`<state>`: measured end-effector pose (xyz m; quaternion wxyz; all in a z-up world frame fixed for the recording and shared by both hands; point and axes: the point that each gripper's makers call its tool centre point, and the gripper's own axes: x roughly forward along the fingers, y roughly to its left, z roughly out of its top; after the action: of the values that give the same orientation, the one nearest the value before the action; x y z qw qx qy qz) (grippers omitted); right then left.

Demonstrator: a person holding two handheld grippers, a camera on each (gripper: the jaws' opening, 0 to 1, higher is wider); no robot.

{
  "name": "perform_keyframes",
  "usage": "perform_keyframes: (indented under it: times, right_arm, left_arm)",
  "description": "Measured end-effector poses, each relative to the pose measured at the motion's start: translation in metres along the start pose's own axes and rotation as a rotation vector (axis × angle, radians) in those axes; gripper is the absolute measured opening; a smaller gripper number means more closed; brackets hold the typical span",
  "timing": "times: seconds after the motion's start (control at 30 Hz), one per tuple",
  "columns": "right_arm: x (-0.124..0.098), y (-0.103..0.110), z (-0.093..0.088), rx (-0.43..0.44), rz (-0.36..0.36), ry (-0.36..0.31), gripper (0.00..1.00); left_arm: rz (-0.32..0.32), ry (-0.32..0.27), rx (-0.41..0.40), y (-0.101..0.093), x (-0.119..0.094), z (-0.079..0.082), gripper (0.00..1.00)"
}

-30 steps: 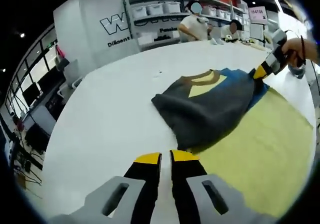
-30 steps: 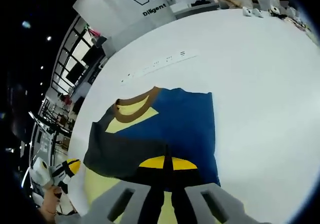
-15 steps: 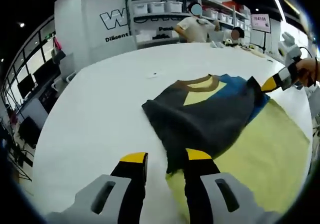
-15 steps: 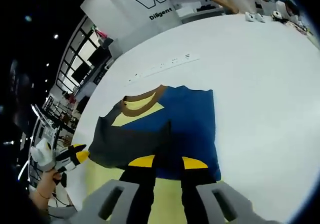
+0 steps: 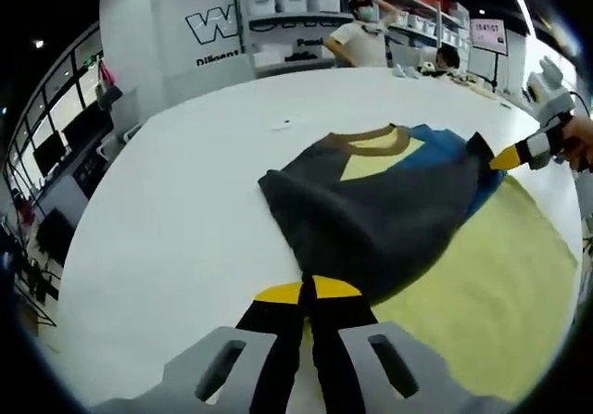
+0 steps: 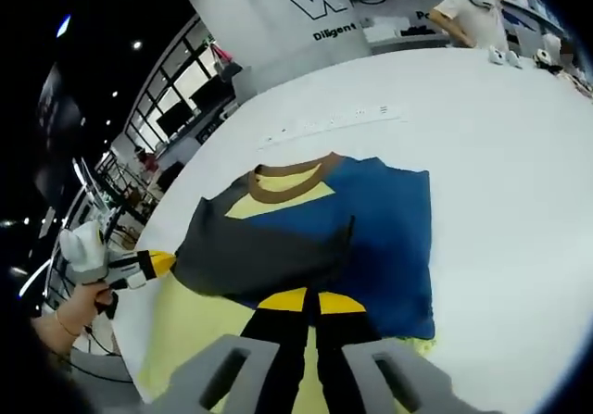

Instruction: Fold the garment on the visible template until the final outline fits inside the template.

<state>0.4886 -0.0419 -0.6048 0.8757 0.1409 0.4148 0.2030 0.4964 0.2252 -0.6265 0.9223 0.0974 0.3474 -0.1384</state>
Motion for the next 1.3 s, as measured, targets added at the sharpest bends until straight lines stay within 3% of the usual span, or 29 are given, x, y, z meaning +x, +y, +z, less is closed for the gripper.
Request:
perform_keyframes:
  times: [0.2, 0.47, 0.63, 0.7, 0.8, 1.03, 1.17, 1.3]
  right_arm:
    - [-0.019, -0.004, 0.005, 0.107, -0.018, 0.024, 0.00]
    - [-0.006, -0.025, -0.025, 0.145, -0.065, 0.133, 0.00]
    - [-0.004, -0.039, -0.041, 0.110, -0.117, 0.183, 0.00]
    - [-0.007, -0.050, -0.042, 0.084, -0.164, 0.192, 0.00]
    - [-0.010, -0.050, -0.040, 0.058, -0.167, 0.185, 0.00]
    - [-0.018, -0.029, -0.012, -0.045, -0.146, 0.087, 0.00]
    - [-0.020, -0.011, 0.009, -0.108, -0.121, 0.014, 0.17]
    - [-0.010, 0.018, 0.032, -0.194, -0.046, -0.045, 0.25]
  left_arm:
    - [0.002, 0.003, -0.051, 0.004, -0.003, -0.003, 0.01]
    - [-0.005, 0.011, -0.070, 0.003, -0.004, -0.004, 0.01]
    - [-0.001, 0.027, -0.076, 0.005, -0.003, -0.007, 0.02]
    - [0.004, 0.030, -0.077, 0.007, -0.004, -0.008, 0.02]
    - [0.008, 0.038, -0.073, 0.008, -0.003, -0.011, 0.02]
    - [0.022, 0.031, -0.030, 0.010, -0.005, -0.010, 0.06]
    - [0.021, 0.020, -0.030, 0.012, -0.010, -0.006, 0.16]
    - [0.006, -0.001, -0.047, 0.011, -0.015, 0.000, 0.22]
